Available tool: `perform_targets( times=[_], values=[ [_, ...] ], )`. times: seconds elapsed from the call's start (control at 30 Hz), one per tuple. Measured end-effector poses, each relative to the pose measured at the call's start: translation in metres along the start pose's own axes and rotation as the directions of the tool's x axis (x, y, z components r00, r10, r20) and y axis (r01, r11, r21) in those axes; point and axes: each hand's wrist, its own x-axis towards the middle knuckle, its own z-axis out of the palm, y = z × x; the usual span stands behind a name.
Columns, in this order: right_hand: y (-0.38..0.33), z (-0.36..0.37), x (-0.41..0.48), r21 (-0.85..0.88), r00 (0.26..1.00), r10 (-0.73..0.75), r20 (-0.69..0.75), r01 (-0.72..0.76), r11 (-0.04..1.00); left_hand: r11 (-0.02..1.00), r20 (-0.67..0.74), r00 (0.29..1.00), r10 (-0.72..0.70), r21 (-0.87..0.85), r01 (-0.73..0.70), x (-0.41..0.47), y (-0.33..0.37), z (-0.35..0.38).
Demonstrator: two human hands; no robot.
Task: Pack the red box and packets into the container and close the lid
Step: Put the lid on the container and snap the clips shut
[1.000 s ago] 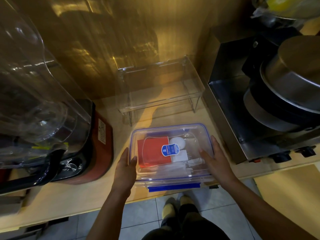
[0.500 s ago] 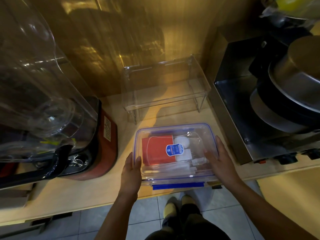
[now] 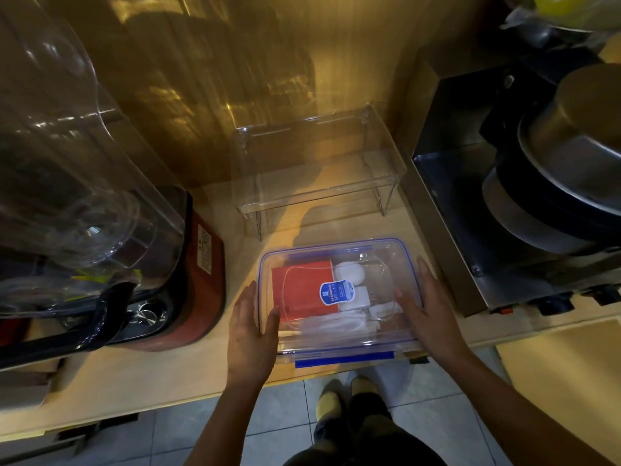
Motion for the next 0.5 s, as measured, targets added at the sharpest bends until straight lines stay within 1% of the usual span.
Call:
perform_targets(
  times=[0.03, 0.07, 0.1, 0.13, 0.17, 0.2, 0.23, 0.27, 0.3, 0.4, 0.5],
  values=[
    [-0.002, -0.001, 0.002, -0.1, 0.998, -0.07, -0.005, 0.069, 0.993, 0.985, 0.003, 0.992, 0.129, 0.116, -0.128, 0.003, 0.003, 0.0],
    [-0.005, -0.002, 0.007, -0.17, 0.995, -0.103, 0.008, 0.103, 0.98, 0.949, 0.026, 0.974, 0.227, 0.219, -0.227, 0.008, 0.006, 0.0],
    [-0.006, -0.002, 0.012, -0.234, 0.993, -0.11, 0.04, 0.116, 0.965, 0.903, 0.06, 0.953, 0.296, 0.308, -0.3, 0.013, 0.009, 0.001],
    [-0.008, -0.002, 0.017, -0.35, 0.988, -0.124, 0.09, 0.148, 0.925, 0.854, 0.102, 0.934, 0.343, 0.38, -0.355, 0.02, 0.013, 0.003],
    [-0.012, -0.001, 0.022, -0.486, 0.98, -0.143, 0.136, 0.192, 0.852, 0.809, 0.147, 0.918, 0.368, 0.437, -0.394, 0.027, 0.016, 0.005],
    [-0.015, -0.001, 0.028, -0.579, 0.972, -0.177, 0.157, 0.236, 0.78, 0.77, 0.188, 0.907, 0.376, 0.481, -0.419, 0.034, 0.02, 0.008],
    [-0.02, 0.001, 0.033, -0.583, 0.969, -0.208, 0.137, 0.248, 0.774, 0.742, 0.217, 0.903, 0.372, 0.515, -0.429, 0.041, 0.022, 0.01],
    [-0.026, 0.002, 0.038, -0.556, 0.972, -0.206, 0.112, 0.234, 0.798, 0.723, 0.232, 0.904, 0.359, 0.544, -0.427, 0.047, 0.023, 0.013],
    [-0.03, 0.003, 0.042, -0.546, 0.973, -0.195, 0.12, 0.229, 0.806, 0.713, 0.238, 0.91, 0.339, 0.566, -0.414, 0.052, 0.023, 0.017],
    [-0.031, 0.008, 0.052, -0.583, 0.96, -0.132, 0.246, 0.255, 0.772, 0.722, 0.222, 0.939, 0.262, 0.601, -0.343, 0.057, 0.02, 0.024],
    [-0.034, 0.008, 0.06, -0.603, 0.942, -0.13, 0.309, 0.3, 0.739, 0.758, 0.172, 0.961, 0.217, 0.59, -0.276, 0.053, 0.015, 0.028]
  ],
)
